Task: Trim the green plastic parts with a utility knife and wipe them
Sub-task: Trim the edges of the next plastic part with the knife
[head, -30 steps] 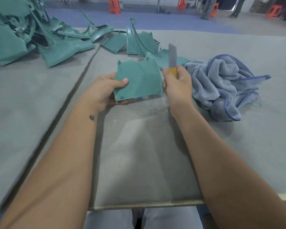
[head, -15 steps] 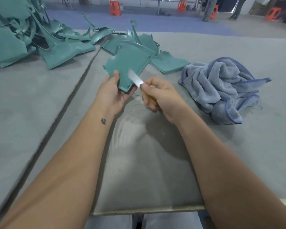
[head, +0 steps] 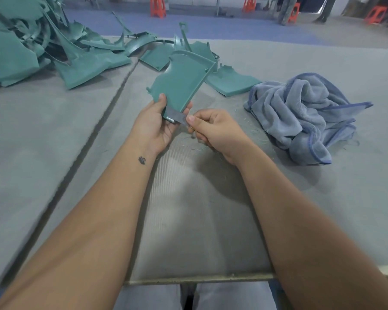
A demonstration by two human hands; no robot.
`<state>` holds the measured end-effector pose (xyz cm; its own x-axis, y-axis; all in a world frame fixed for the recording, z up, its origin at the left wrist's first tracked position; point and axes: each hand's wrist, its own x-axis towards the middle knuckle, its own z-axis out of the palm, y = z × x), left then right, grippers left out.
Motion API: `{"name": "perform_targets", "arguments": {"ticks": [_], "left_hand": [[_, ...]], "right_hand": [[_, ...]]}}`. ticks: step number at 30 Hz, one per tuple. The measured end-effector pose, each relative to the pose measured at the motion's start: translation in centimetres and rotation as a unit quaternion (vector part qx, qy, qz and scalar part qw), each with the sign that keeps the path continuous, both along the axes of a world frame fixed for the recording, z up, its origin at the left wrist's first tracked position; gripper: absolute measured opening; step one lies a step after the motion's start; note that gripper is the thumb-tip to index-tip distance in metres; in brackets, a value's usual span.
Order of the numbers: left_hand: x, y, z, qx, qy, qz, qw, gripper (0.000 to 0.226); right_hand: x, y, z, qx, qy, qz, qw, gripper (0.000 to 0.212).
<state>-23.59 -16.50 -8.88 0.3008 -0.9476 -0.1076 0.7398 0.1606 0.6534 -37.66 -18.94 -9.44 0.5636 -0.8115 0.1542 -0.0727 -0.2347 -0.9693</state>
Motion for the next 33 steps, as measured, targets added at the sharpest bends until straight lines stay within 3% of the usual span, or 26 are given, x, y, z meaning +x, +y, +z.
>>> {"name": "perform_targets", "arguments": {"ticks": [12,17,20,25,29,33], "left_hand": [[-0.14,0.12,-0.02,0.007,-0.019,0.009,1.0,0.024],[0.18,0.12,-0.1,0.018,-0.019,0.009,1.0,0.021],[0.2,0.18,-0.07,0.016,-0.009,0.008,1.0,0.021],[0.04,0.14,-0.03,0.006,-0.005,0.005,1.0,0.021],[0.04,0.16,0.0,0.007,-0.01,0.0,1.0,0.022],[-0.07,0.34,0.22,0.013,0.007,-0.002,1.0,0.022]], "right_hand": [[0.08,-0.07,-0.44,-0.016,-0.009,-0.046,0.999,0.032],[-0.33,-0.62,-0.3,0.026,-0.064,-0.12,0.99,0.028],[-0.46,-0.54,-0.24,0.036,-0.083,-0.098,0.991,0.028],[-0.34,0.1,-0.38,-0.014,-0.006,0.007,1.0,0.03],[0.08,0.33,-0.31,-0.063,0.054,-0.012,0.996,0.031],[0.09,-0.05,-0.4,-0.052,0.033,-0.053,0.997,0.033]]}}
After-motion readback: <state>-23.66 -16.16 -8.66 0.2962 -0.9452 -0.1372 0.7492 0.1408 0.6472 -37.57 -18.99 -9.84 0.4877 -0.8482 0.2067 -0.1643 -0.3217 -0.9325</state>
